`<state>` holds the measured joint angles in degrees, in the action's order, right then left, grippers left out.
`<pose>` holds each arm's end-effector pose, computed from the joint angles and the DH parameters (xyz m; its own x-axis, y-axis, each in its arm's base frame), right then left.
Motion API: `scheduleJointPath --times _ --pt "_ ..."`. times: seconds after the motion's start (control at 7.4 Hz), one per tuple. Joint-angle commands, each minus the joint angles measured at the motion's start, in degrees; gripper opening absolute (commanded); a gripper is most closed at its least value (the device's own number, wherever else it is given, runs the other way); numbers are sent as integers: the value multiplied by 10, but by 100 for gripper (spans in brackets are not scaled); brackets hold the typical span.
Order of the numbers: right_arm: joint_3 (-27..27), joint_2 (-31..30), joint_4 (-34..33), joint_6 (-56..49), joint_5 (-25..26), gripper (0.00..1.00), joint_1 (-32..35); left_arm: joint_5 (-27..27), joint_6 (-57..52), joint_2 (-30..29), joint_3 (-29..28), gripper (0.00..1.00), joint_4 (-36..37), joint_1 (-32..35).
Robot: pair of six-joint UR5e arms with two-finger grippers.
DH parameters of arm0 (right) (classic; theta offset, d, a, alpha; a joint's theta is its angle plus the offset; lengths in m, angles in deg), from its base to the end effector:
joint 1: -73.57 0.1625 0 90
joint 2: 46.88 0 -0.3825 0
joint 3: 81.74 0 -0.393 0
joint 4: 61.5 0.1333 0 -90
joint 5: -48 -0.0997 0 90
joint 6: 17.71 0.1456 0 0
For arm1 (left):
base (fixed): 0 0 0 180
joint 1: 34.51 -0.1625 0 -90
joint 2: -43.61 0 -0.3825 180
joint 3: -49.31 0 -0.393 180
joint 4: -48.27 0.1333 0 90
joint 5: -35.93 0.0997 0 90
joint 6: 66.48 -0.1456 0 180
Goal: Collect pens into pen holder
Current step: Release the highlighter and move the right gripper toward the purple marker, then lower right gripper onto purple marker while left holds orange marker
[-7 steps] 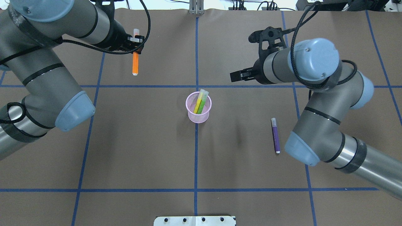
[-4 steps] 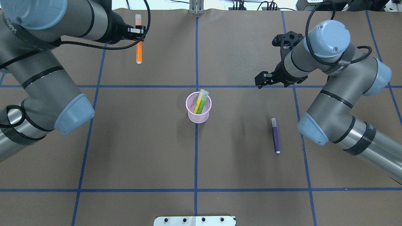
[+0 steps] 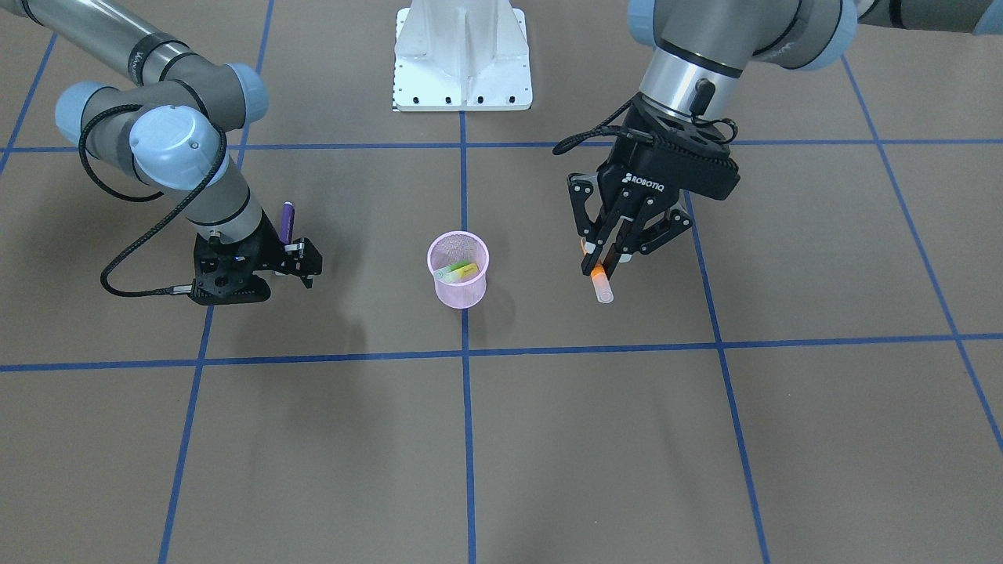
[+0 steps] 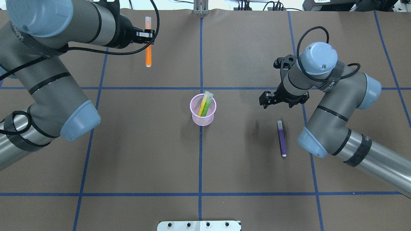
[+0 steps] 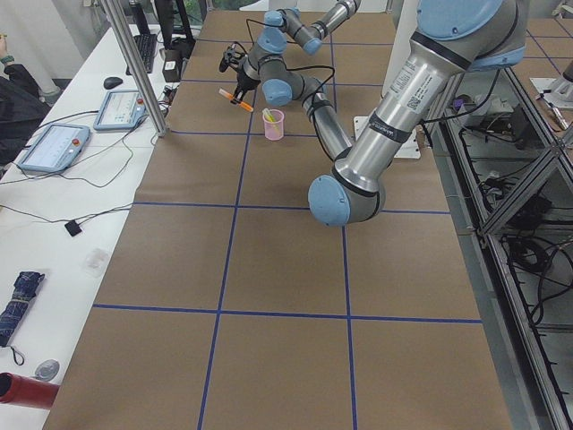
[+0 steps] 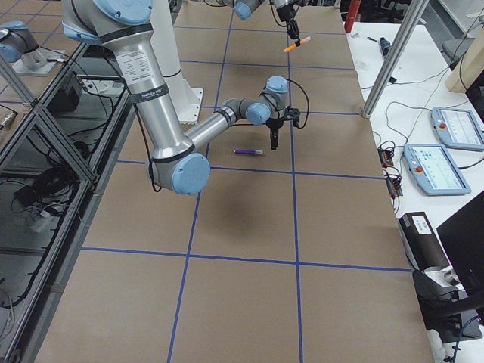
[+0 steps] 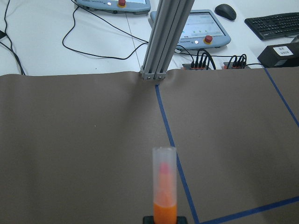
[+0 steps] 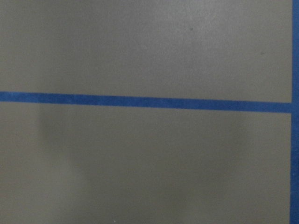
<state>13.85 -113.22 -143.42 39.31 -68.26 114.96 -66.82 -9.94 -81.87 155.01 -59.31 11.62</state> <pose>-0.4457 -0.4846 0.3642 0.7136 -0.0218 0.7002 -0.0038 0.9994 0.0350 0.3684 -0.5292 0.1263 0.5185 0.2366 -0.8217 0.3292 0.8316 0.4472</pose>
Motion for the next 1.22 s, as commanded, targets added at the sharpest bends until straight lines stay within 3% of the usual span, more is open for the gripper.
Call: scheduleJointPath --times 0.0,0.54,0.68,0.95,1.08 --pt "6 -19 -2 11 -26 100 -7 0 1 -3 -1 0 -1 -8" --pt "11 -36 -1 23 -30 94 -32 0 1 -5 -7 0 -1 -16" --pt "12 -36 -1 24 -34 87 -32 0 1 -5 -9 0 -1 -16" --pt "13 -40 0 23 -40 61 -32 0 0 -6 -11 0 -2 -17" --pt "12 -42 0 23 -40 55 -32 0 -1 -6 -11 0 -2 -16"
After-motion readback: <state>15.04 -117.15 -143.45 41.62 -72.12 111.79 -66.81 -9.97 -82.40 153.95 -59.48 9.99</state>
